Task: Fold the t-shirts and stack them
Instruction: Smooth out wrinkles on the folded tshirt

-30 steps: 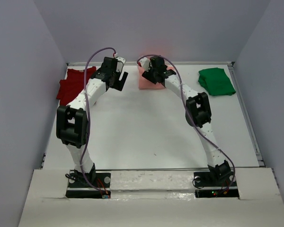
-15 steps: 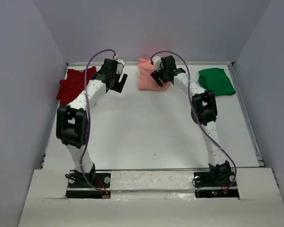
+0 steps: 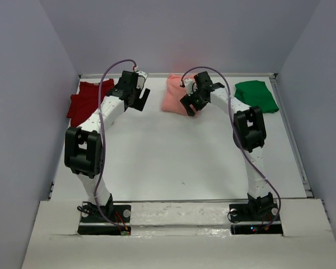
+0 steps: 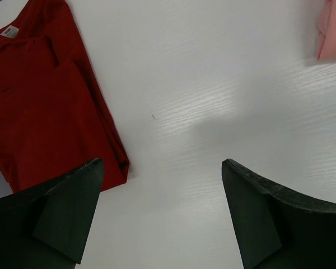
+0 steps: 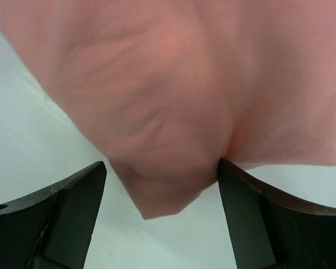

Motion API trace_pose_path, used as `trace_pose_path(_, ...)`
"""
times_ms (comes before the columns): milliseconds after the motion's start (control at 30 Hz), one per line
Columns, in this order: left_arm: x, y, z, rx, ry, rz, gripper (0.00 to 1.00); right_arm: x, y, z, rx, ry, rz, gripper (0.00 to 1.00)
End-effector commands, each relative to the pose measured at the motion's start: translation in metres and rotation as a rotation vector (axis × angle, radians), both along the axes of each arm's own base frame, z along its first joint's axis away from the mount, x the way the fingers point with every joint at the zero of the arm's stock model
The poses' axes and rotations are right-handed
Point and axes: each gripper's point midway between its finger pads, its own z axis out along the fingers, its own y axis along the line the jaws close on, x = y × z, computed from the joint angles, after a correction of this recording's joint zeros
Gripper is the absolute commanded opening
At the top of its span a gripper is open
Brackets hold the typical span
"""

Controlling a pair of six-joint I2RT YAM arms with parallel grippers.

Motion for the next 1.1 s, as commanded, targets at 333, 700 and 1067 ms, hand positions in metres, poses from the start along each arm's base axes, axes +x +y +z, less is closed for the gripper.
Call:
trace_pose_path(333,-0.007,-0.004,0.044,-0.040,-0.091,-0.024,0.99,-0.063,-0.016,0.074,-0.002,0.055,0.072,0.85)
trace_pose_path(700,-0.013,-0.007,0.048,-0.065,-0.098,-0.044,0.99,-0.017,0.009,0.125,0.090,-0.131,0.107,0.85)
trace_pose_path(1067,-0.012,-0.007,0.036,-0.055,-0.081,-0.039,0.99,0.063,0.027,0.109,0.086,-0.289,0.057,0.86)
